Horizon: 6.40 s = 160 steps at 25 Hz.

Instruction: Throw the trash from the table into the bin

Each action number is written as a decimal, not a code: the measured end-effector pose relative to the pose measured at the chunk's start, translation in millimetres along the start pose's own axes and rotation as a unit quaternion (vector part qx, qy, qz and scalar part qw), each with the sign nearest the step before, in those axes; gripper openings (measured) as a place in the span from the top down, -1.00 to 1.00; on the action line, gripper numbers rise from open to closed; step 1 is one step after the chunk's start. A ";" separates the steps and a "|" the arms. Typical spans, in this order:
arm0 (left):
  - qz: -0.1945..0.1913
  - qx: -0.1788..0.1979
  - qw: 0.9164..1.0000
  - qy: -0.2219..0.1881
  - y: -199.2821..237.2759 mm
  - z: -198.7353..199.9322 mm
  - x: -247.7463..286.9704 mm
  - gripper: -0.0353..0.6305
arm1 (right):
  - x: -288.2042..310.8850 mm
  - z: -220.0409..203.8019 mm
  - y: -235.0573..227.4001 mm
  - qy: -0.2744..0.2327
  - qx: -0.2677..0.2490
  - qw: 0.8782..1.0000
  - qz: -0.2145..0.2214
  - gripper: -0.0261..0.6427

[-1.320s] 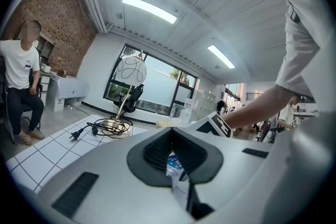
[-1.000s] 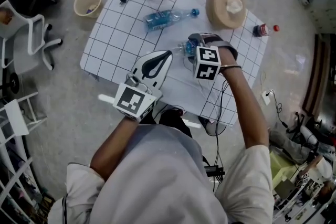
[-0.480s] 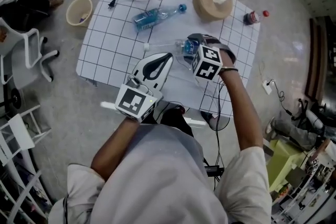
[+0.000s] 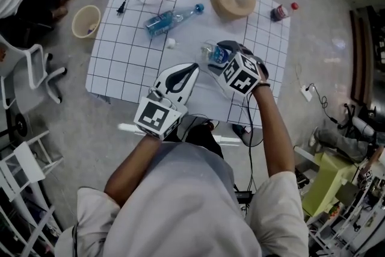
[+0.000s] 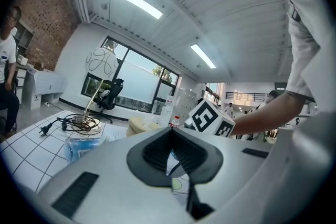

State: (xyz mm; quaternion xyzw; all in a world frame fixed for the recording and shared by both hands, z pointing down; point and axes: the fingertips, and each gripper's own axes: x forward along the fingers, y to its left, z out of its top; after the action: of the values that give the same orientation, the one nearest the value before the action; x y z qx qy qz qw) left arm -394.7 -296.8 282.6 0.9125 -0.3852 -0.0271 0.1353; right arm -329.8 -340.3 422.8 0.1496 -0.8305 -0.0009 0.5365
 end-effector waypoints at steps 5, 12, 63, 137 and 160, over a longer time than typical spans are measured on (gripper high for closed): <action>-0.021 0.005 1.000 0.005 -15.5 -2.2 8.4 0.87 | -13.8 -11.9 2.1 -0.028 0.057 0.998 -0.006 0.00; -0.048 0.005 0.999 0.020 -33.4 -12.4 19.8 0.87 | -40.9 -26.9 0.6 -0.080 0.150 0.985 -0.036 0.00; -0.324 0.032 0.938 0.121 -309.2 -82.4 137.5 0.87 | -257.0 -253.4 88.2 -0.274 0.498 0.724 -0.392 0.00; -0.543 0.100 0.801 0.233 -648.9 -428.2 220.3 0.88 | -210.0 -649.6 332.5 -0.264 0.676 0.468 -0.505 0.00; -0.520 0.114 0.794 0.295 -595.6 -622.8 218.1 0.88 | -19.4 -710.9 376.4 -0.236 0.731 0.471 -0.434 0.00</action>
State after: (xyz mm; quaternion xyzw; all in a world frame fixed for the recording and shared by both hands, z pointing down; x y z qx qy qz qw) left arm 268.4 86.0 734.3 0.9479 0.2053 0.2208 0.1032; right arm 218.1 137.0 768.2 0.8225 -0.4541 0.3383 -0.0530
